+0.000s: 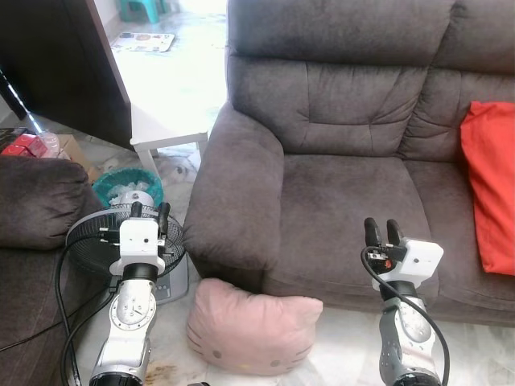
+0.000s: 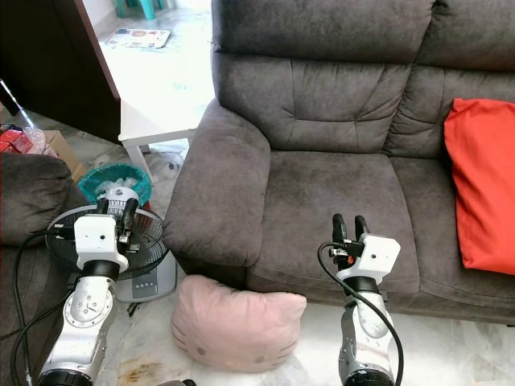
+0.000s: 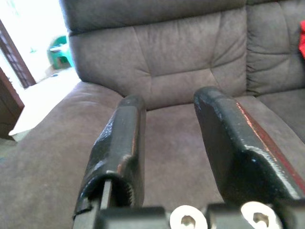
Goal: Move the pillow to the sofa from floor
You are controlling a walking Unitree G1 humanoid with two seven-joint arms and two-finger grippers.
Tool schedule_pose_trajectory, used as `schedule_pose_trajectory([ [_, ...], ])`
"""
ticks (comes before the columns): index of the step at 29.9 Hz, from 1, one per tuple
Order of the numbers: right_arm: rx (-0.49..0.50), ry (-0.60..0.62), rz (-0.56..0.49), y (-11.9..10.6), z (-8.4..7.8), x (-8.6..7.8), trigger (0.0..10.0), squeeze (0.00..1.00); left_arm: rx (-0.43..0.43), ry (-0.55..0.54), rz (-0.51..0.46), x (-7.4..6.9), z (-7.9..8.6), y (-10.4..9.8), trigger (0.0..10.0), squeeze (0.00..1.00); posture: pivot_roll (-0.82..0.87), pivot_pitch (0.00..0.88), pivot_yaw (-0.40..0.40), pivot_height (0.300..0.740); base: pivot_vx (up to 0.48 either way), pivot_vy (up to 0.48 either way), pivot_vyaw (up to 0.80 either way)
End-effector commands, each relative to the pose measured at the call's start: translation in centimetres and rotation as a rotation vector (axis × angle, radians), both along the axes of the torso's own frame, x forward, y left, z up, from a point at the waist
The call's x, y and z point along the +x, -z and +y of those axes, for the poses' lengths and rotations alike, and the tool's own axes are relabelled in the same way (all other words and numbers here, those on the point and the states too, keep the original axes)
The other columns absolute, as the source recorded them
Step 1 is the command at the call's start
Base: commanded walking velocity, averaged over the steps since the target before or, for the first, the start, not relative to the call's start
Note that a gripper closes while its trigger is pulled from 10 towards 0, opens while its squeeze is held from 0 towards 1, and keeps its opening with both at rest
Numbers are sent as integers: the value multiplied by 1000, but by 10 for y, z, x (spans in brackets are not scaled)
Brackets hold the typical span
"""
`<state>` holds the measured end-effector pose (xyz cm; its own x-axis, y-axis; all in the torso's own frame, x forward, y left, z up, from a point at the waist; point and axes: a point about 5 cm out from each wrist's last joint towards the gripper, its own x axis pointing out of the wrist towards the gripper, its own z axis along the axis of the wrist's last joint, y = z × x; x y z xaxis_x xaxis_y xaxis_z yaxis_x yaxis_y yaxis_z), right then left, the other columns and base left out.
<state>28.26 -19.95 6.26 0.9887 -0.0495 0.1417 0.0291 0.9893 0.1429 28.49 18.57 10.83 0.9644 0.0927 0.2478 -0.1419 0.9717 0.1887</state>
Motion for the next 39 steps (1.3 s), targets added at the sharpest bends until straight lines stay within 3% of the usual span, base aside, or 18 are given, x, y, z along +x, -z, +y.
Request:
schedule_pose_trajectory([
  [1, 2, -2, -10, -5, 1, 1, 10000, 0, -16, 6, -2, 0, -1, -3, 10000, 0, 128, 32, -27, 740, 0, 0, 0],
  [30, -25, -26, 12, -14, 9, 7, 10000, 0, -29, 18, 23, 4, -6, -5, 10000, 0, 129, 74, -26, 740, 0, 0, 0],
  [39, -24, -30, 21, -14, 11, 7, 10000, 0, -33, 20, 30, 4, -7, -4, 10000, 0, 130, 77, -29, 685, 0, 0, 0],
])
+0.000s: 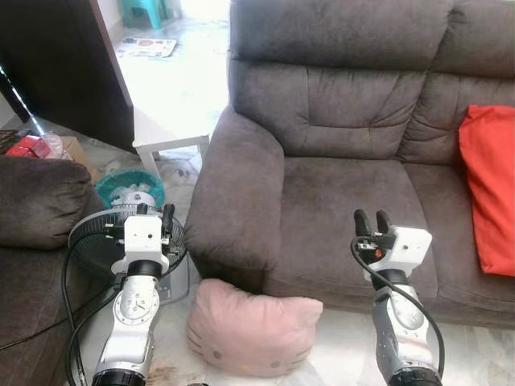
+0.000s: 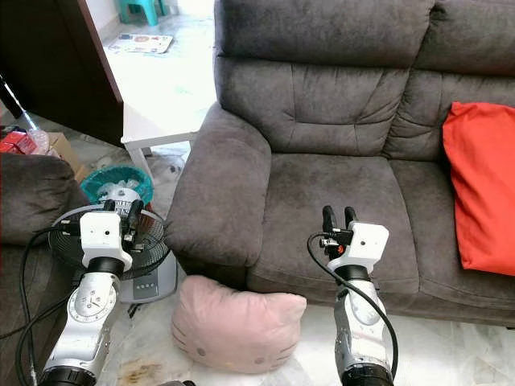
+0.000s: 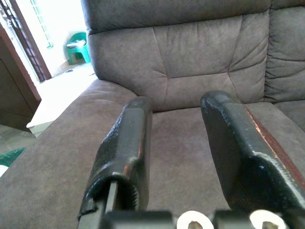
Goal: Move the pillow to the sofa from floor
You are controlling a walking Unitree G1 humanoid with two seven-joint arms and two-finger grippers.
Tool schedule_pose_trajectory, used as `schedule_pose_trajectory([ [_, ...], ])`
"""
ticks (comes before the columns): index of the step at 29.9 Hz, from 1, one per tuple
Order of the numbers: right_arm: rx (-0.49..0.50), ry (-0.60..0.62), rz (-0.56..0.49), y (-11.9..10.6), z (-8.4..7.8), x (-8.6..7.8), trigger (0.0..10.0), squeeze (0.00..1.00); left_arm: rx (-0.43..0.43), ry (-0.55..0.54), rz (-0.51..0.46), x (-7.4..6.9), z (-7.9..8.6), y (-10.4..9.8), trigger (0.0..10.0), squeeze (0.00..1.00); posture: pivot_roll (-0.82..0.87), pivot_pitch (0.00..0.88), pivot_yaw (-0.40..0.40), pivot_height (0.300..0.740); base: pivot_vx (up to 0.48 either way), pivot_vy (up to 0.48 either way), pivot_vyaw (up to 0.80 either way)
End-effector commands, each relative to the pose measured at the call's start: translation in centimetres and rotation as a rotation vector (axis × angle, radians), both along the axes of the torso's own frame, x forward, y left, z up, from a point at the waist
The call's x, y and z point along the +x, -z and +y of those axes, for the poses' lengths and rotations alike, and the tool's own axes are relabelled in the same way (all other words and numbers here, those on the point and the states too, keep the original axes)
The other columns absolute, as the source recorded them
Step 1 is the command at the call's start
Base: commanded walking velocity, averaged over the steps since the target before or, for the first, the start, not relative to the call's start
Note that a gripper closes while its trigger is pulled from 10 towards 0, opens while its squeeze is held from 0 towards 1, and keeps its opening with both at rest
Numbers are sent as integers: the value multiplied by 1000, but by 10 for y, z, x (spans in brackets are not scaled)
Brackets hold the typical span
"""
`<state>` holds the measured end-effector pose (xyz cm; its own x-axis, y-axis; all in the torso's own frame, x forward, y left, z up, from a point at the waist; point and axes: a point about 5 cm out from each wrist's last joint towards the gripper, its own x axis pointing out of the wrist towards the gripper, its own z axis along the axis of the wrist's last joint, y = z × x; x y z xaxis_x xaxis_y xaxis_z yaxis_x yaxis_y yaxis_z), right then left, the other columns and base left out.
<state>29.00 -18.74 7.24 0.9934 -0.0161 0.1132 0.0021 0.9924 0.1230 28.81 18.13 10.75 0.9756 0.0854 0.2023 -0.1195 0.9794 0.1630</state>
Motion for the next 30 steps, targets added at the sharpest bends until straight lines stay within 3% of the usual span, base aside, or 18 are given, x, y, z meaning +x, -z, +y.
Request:
schedule_pose_trajectory([
  [1, -4, 1, -7, -4, -1, 0, 10000, 0, -1, 5, -12, 1, -2, -5, 10000, 0, 130, 77, -29, 680, 0, 0, 0],
  [8, -6, -8, 1, -3, 0, 0, 10000, 0, -3, 1, -10, 1, -3, -4, 10000, 0, 131, 82, -32, 630, 0, 0, 0],
  [30, -1, -28, 20, -1, 3, 1, 10000, 0, -31, -25, 17, 2, 0, 0, 10000, 0, 135, 82, -35, 630, 0, 0, 0],
])
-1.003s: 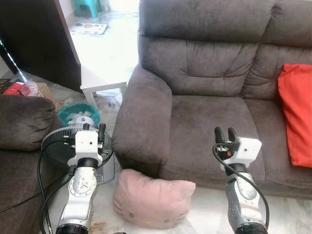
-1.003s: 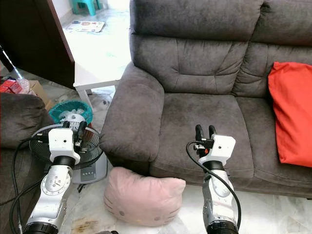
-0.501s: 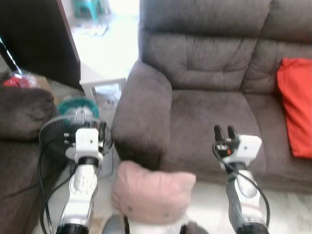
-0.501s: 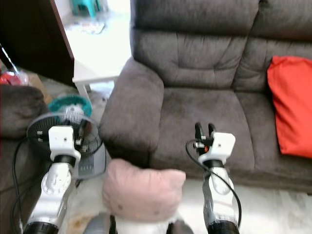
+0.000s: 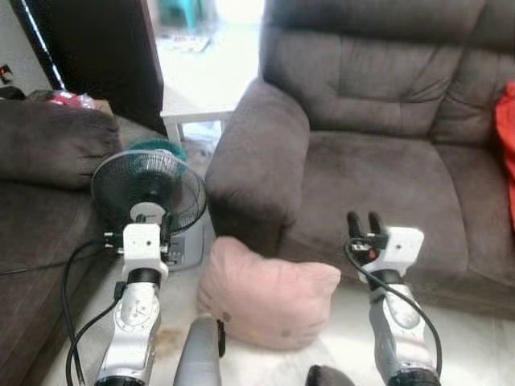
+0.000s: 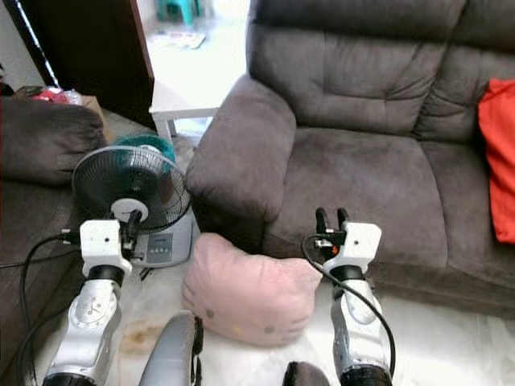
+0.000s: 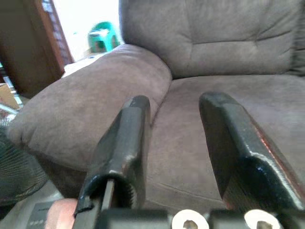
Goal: Move the pillow to the sofa from floor
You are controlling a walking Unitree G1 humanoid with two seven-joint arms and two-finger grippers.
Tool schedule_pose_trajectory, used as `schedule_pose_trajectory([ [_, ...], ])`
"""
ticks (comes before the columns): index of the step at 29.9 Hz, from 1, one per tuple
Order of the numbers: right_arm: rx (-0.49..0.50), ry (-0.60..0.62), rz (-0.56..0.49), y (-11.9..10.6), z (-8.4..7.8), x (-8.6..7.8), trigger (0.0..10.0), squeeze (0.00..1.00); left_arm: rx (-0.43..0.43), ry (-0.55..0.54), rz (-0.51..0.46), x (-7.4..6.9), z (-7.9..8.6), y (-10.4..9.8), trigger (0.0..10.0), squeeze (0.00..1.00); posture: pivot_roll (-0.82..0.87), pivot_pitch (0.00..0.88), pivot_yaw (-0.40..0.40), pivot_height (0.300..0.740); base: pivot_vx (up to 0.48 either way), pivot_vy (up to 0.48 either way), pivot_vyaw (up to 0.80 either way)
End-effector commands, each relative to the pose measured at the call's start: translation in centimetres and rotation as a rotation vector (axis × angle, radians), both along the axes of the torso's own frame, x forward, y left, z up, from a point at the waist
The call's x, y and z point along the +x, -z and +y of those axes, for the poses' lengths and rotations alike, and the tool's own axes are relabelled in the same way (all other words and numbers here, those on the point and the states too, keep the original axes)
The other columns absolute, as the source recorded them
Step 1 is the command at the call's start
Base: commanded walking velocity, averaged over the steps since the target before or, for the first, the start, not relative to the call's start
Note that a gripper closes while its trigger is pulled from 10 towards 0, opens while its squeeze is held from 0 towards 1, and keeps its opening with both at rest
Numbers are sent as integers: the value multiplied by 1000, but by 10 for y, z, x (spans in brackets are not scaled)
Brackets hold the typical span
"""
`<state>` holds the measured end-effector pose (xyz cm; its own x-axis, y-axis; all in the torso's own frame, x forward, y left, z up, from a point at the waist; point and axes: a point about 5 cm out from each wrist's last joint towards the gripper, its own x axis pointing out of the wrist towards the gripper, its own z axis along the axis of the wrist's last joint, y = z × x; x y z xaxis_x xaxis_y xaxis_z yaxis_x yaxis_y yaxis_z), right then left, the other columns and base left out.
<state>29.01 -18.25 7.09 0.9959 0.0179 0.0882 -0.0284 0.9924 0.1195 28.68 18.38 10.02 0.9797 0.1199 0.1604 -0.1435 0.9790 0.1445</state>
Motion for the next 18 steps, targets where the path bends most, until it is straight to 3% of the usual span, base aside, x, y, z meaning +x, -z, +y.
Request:
schedule_pose_trajectory([
  [1, 3, 5, -4, -2, -2, 1, 10000, 0, -10, 6, -19, 4, -3, -6, 10000, 0, 135, 82, -35, 630, 0, 0, 0],
  [12, -1, 8, 30, 2, -2, 1, 10000, 0, -26, 23, -2, 3, -5, -3, 10000, 0, 134, 84, -38, 630, 0, 0, 0],
  [18, -5, 1, 38, 2, -2, 3, 10000, 0, -26, 27, 3, 4, -5, -2, 10000, 0, 134, 85, -38, 601, 0, 0, 0],
])
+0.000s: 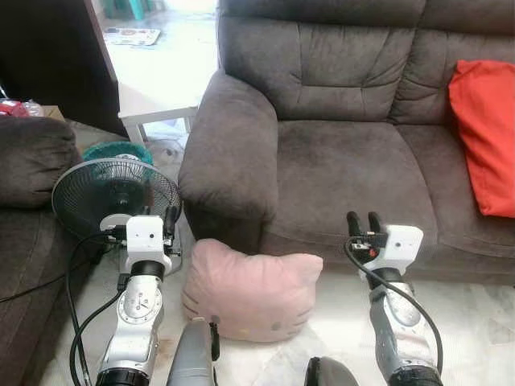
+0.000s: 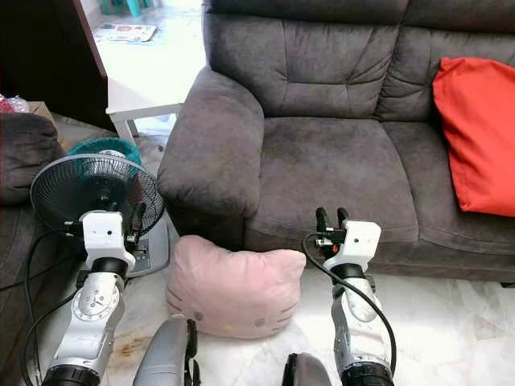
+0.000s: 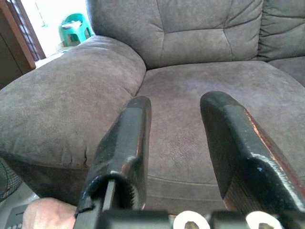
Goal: Move the pillow to the sofa from floor
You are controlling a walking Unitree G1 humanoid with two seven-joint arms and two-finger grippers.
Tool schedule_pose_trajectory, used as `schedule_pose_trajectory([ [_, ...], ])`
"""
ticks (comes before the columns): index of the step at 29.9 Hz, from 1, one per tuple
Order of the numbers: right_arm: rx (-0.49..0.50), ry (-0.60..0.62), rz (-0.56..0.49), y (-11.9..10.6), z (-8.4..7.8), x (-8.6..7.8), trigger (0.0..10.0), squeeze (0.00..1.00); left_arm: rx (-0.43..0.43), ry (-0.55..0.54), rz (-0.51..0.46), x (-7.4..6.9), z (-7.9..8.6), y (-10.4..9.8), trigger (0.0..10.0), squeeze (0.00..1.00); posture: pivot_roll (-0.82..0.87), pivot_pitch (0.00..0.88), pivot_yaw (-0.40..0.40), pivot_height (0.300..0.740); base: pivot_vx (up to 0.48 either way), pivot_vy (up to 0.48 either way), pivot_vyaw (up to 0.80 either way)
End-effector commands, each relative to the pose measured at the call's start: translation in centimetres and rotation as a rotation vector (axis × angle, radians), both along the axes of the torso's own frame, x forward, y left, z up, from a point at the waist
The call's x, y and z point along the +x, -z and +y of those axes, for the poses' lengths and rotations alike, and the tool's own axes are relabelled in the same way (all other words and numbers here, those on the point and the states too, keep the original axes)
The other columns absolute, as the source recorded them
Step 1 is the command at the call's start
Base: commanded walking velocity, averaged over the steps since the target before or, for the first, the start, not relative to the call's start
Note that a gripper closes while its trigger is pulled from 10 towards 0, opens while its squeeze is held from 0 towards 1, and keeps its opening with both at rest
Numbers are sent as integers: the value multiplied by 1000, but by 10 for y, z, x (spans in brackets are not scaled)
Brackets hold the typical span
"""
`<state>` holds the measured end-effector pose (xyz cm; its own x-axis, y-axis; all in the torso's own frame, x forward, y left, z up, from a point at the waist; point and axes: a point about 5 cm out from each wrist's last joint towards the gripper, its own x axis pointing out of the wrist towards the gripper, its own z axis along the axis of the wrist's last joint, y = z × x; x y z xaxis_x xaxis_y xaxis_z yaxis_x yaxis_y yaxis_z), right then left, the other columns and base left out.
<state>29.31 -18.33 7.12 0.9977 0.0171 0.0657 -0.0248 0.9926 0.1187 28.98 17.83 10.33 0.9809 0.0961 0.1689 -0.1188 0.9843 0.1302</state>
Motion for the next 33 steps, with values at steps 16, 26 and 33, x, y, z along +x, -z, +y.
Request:
schedule_pose_trajectory([
  [16, 5, -13, 17, 3, 3, -1, 10000, 0, -11, 3, 19, 1, 0, 2, 10000, 0, 136, 89, -37, 601, 0, 0, 0],
  [26, -4, -27, 17, 5, 5, -3, 10000, 0, -10, -1, 27, 0, 2, 4, 10000, 0, 137, 93, -36, 566, 0, 0, 0],
  [33, -5, -28, 22, 5, 5, -3, 10000, 0, -10, 2, 35, 0, 1, 5, 10000, 0, 138, 96, -36, 566, 0, 0, 0],
])
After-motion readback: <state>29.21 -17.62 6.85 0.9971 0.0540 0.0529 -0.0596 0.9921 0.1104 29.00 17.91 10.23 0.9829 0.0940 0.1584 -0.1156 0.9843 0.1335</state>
